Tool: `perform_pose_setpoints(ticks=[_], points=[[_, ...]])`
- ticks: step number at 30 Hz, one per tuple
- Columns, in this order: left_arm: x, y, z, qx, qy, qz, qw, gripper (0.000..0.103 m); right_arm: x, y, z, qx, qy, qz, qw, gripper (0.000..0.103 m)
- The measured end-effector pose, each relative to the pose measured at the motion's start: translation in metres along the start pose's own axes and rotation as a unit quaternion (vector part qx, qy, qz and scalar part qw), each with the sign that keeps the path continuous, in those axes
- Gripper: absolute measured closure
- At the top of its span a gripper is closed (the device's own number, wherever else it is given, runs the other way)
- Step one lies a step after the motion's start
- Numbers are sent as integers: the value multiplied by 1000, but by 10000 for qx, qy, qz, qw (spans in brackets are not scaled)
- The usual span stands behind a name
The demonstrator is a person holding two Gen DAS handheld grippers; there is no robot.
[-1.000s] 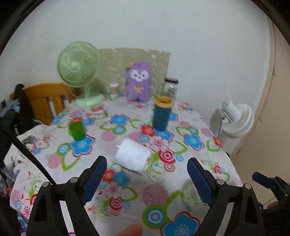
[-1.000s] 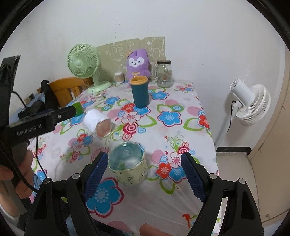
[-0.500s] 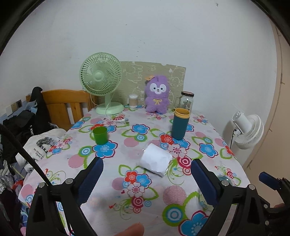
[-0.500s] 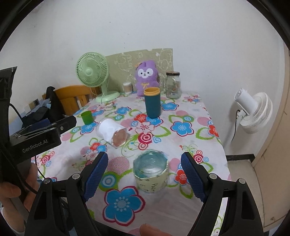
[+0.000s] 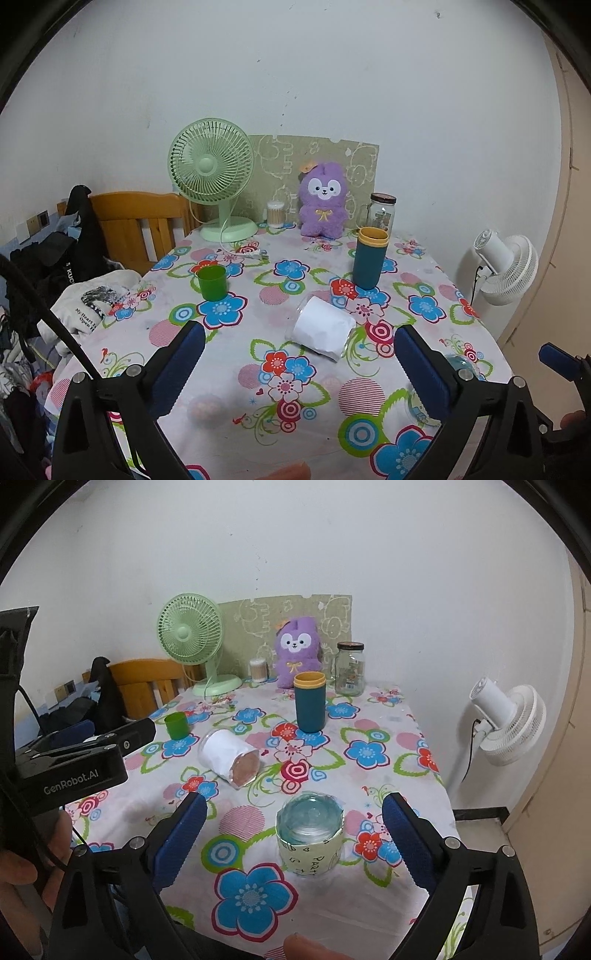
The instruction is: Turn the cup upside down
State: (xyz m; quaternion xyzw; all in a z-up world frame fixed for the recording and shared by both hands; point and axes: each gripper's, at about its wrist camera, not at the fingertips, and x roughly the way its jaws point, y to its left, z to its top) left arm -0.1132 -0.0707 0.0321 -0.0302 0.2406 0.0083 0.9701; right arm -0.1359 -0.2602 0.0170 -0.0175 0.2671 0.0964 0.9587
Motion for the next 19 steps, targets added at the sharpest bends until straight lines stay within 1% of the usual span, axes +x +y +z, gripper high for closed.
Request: perform_pose_setpoints(ticks=[5, 9, 19], points=[[-3, -2, 0, 70, -18, 66, 10000, 0, 0, 0, 0, 22, 10, -3, 10000, 5], [-3, 1, 0, 36, -25, 110, 9999, 0, 1, 0, 0, 35, 27, 3, 10000, 5], [-5, 6, 2, -71, -10, 20, 10000, 0, -3, 3, -1, -15, 5, -33, 10000, 5]])
